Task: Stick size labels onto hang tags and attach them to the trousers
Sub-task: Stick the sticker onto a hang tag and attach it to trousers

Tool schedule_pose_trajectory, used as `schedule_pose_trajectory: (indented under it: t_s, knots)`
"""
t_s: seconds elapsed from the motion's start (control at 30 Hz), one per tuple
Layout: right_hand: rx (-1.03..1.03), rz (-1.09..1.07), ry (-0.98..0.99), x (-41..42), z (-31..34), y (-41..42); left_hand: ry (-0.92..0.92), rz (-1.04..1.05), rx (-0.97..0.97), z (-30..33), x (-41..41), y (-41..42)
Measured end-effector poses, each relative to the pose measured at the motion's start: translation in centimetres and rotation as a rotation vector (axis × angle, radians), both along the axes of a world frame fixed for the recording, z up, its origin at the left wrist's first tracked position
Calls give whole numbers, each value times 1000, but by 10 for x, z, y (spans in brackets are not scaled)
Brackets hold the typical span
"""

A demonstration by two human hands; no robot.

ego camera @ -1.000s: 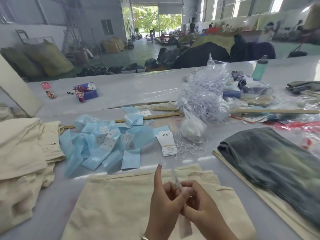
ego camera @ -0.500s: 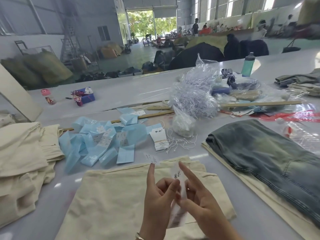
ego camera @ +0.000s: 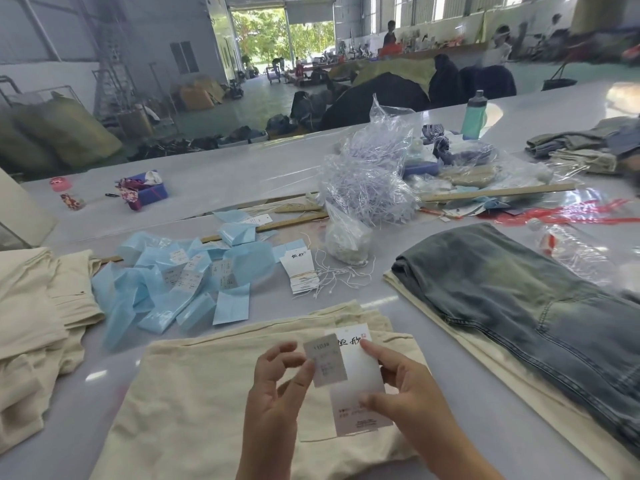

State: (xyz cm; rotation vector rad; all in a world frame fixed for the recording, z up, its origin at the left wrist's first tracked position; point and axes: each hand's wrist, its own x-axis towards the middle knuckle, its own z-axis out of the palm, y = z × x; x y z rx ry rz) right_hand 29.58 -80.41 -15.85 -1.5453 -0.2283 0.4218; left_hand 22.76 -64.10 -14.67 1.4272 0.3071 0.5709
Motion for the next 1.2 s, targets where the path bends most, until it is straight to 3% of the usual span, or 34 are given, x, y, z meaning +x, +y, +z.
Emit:
schedule_pose_trajectory:
  t_s: [0.53,1.0,1.1,1.2]
  knots:
    - [-18,5,-242,-4,0,11,128,-12,87,1,14,-16]
    - [111,-29,-238,-5,4,19,119,-23,326,6,14,-23]
    - [130,-54,-227,-4,5,20,110,-66,249,5,15,-22]
    - [144,-61,-202,-4,5,17,143,-216,15,5,18,-15]
